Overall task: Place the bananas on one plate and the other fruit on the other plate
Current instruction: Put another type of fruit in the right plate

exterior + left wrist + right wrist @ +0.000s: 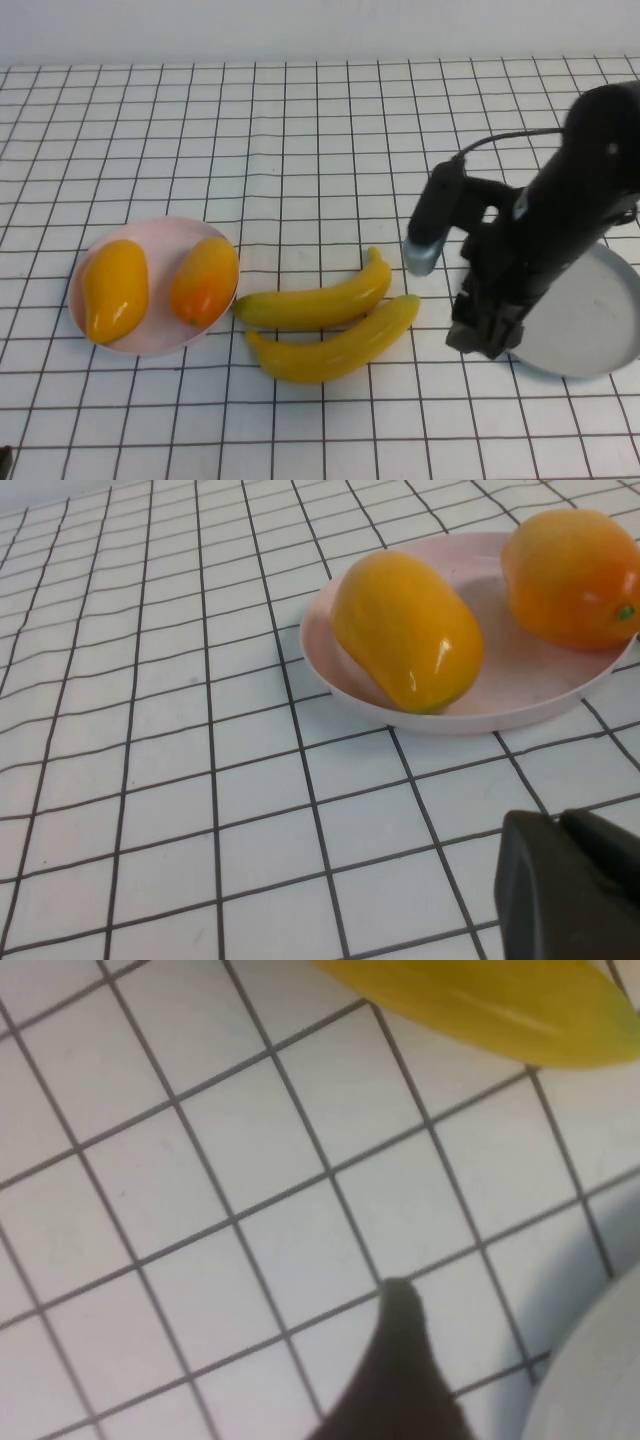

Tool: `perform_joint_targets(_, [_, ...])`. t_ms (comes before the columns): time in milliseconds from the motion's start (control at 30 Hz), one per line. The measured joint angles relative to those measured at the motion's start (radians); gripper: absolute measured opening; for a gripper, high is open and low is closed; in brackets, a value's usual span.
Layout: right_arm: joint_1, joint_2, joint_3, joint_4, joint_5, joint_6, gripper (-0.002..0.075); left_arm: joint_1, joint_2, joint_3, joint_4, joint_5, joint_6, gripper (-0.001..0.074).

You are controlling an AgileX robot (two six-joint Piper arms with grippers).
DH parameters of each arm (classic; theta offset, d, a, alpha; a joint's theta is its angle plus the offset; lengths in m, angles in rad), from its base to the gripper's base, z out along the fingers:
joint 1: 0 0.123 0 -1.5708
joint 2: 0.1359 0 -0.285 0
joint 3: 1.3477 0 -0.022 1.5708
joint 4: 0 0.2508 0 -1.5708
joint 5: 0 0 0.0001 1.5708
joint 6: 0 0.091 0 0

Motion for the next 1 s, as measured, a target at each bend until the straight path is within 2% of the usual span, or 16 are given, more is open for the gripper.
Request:
perform_joint_targets(67, [0.061,0.042,-0.028,-0.062,-0.029,-0.048,0.0517,0.000,0.000,0.000,0.000,0.000,0.000,-0.0001])
perform_joint_targets(167, [0.134,0.107,-0.068,-0.120,-0.066,-0.108,0.0554,0.000,0.000,0.000,0.000,0.000,0.000,-0.0001])
perform_joint_targets(367, [0.213,0.241,-0.166,-0.152,-0.109,-0.150,0.0566,0.000,0.000,0.000,0.000,0.000,0.000,-0.0001])
perform_joint_targets(600, [0.230,0.360,-0.238,-0.139,-0.117,-0.158,0.0563,0.000,0.000,0.000,0.000,0.000,0.000,-0.0001])
perform_joint_targets(733, [0.230,0.389,-0.246,-0.127,-0.118,-0.158,0.0514,0.000,0.000,0.000,0.000,0.000,0.000,0.0000])
perform_joint_targets(800, [0.230,0.389,-0.246,-0.125,-0.118,-0.158,0.0459,0.000,0.000,0.000,0.000,0.000,0.000,-0.0001])
perform_joint_targets(900, [0.230,0.389,-0.254,-0.121,-0.100,-0.158,0.0320,0.000,0.000,0.000,0.000,0.000,0.000,-0.0001])
perform_joint_targets(1000, [0.230,0.389,-0.289,-0.121,-0.037,-0.135,0.0316,0.000,0.000,0.000,0.000,0.000,0.000,-0.0001])
